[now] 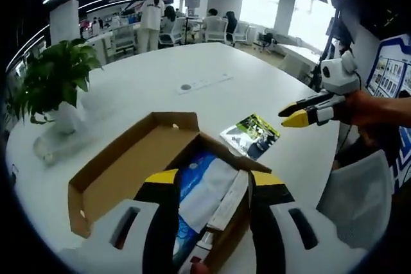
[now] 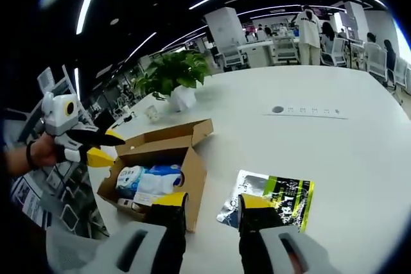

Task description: Operate the shoe box by opening the lid, removing the specified soft item, and placing it in the target area until the item is outside and the box remains undamaged.

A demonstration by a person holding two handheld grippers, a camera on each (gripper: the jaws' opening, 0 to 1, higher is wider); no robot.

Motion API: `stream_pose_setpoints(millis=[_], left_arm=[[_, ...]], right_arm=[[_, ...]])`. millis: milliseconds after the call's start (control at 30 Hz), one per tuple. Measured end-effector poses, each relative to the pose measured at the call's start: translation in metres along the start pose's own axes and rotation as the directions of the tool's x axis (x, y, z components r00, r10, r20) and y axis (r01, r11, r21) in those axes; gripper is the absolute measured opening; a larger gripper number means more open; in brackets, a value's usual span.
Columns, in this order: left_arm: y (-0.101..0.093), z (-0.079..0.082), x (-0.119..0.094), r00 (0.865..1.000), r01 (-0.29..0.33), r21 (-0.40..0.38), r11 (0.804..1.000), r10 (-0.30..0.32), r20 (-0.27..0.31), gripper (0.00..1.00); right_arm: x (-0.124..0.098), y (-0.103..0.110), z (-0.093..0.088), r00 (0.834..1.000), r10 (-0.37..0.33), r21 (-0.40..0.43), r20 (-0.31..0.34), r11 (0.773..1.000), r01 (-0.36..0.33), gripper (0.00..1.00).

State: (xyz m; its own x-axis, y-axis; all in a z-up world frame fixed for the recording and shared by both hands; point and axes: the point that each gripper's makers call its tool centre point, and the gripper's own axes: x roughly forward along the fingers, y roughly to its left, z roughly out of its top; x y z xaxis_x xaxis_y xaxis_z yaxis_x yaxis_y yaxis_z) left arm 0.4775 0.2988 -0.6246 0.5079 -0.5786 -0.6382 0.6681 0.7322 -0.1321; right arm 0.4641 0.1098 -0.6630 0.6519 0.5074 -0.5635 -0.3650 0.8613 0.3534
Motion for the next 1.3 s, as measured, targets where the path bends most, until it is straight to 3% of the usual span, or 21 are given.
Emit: stream_pose_setpoints(millis=[333, 633, 1000, 1300], left_arm=[[0.028, -0.031, -0.032, 0.998, -0.049, -0.094, 0.994, 0.053, 0.04, 0.44], [0.048, -0.066, -0.05, 0.996, -0.086, -0.134, 0.987, 0.089, 0.016, 0.47], [0.061, -0.08, -0.058, 0.995, -0.094, -0.159, 0.983, 0.098, 0.017, 0.49], [0.069, -0.091, -0.06, 0.996, -0.092, -0.169, 0.981, 0.093, 0.001, 0.5]], right_arm=[[0.013, 0.042, -0.003, 0.997, 0.077, -0.047, -0.015, 0.996, -0.078, 0.31], [0.028, 0.072, -0.007, 0.989, 0.143, -0.087, -0.037, 0.986, -0.146, 0.33], [0.046, 0.109, -0.011, 0.969, 0.226, -0.157, -0.097, 0.958, -0.239, 0.36], [0.057, 0.126, -0.004, 0.96, 0.255, -0.18, -0.113, 0.945, -0.272, 0.37]])
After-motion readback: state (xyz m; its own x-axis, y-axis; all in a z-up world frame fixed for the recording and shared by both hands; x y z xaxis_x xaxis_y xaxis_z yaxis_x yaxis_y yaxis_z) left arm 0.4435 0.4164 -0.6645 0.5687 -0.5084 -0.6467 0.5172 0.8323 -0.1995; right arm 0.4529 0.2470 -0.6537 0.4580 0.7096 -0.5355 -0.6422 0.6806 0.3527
